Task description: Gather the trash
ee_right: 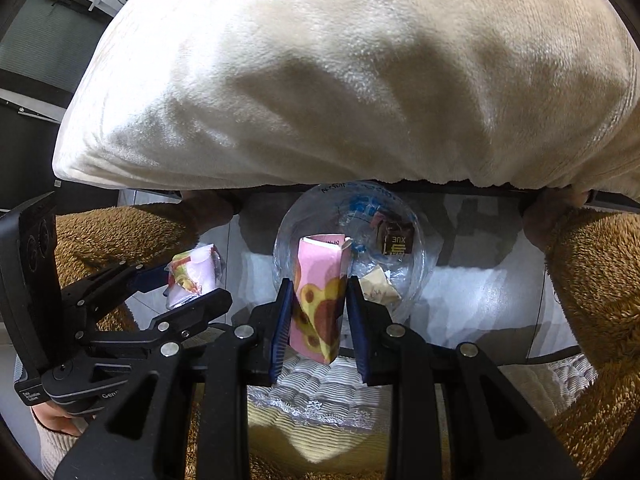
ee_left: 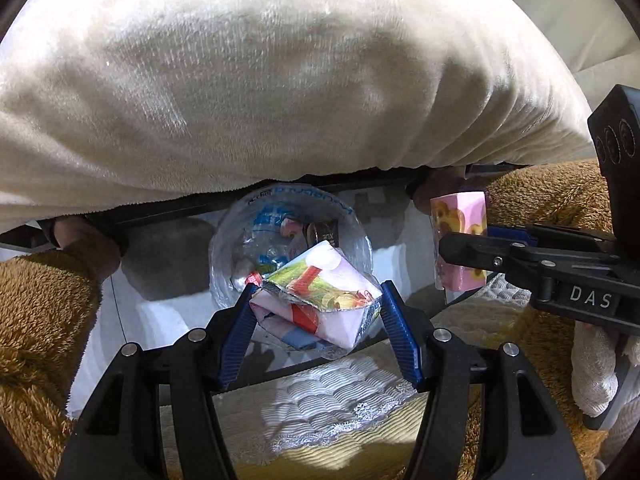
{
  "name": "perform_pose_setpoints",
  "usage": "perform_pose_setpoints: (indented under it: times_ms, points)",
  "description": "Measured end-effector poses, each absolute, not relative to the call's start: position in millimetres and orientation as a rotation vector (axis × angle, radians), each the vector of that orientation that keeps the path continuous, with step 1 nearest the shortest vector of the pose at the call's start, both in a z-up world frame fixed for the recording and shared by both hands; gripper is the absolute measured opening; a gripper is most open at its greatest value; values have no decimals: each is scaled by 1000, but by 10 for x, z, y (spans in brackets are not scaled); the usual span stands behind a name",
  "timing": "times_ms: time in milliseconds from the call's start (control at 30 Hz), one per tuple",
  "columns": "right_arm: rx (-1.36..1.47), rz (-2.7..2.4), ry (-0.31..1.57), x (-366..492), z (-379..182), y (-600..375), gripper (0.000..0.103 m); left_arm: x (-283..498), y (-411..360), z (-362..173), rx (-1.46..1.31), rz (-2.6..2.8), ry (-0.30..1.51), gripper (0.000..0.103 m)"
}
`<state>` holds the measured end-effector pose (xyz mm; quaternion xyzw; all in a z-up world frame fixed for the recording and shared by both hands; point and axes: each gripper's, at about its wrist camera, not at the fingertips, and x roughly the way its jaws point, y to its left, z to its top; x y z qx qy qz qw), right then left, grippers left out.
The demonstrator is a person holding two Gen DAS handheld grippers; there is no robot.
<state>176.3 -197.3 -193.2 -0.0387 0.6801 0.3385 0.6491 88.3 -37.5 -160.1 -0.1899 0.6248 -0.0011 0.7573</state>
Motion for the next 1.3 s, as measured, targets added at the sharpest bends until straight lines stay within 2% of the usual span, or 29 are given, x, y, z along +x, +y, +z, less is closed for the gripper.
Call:
perform_pose_setpoints:
  times_ms: [67, 100, 167, 733, 1300]
  points:
    - [-90, 761, 1551, 1777, -1952, -1983, 32, 912, -392, -1664, -425, -30, 1389, 62]
    - [-87, 758, 1556, 1780, -1962, -1972, 41, 912, -398, -1677, -418, -29, 1393, 68]
    - [-73, 759, 1563, 1803, -1976, -1988, 48, 907, -376, -1699, -403, -6, 1393, 72]
    - [-67, 756, 1497, 1797, -1903, -2059, 48, 883, -348, -1591, -396, 15, 1327, 73]
    - [-59, 798, 1131, 1694, -1323, -2172, 48, 822, -364, -1059, -316, 54, 1046, 73]
